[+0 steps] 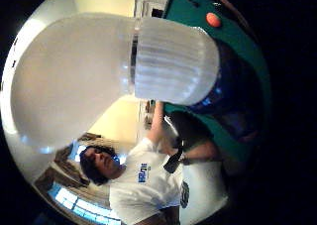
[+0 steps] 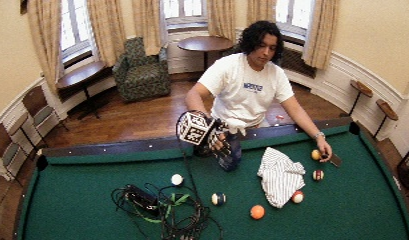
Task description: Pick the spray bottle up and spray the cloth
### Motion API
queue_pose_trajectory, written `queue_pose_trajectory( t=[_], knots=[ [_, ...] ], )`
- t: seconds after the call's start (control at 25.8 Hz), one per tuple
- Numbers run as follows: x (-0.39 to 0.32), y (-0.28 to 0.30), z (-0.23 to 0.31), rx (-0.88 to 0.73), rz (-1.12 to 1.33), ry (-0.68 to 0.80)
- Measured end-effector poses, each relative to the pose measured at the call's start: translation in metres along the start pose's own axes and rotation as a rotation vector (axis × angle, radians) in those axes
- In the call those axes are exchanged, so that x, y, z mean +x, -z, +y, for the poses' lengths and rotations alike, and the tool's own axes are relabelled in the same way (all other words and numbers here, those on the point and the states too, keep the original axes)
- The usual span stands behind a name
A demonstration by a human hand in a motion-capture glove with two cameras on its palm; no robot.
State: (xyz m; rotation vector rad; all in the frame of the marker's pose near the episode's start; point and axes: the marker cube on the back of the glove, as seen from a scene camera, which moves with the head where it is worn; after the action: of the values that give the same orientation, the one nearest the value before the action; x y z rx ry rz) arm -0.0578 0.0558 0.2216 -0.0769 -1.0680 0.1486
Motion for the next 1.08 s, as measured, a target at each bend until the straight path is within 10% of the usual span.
queue_pose_trajectory(
  t=[1.08],
  knots=[
    [-0.012,-0.041,-0.055,0.129,-0.14,0.08]
  ],
)
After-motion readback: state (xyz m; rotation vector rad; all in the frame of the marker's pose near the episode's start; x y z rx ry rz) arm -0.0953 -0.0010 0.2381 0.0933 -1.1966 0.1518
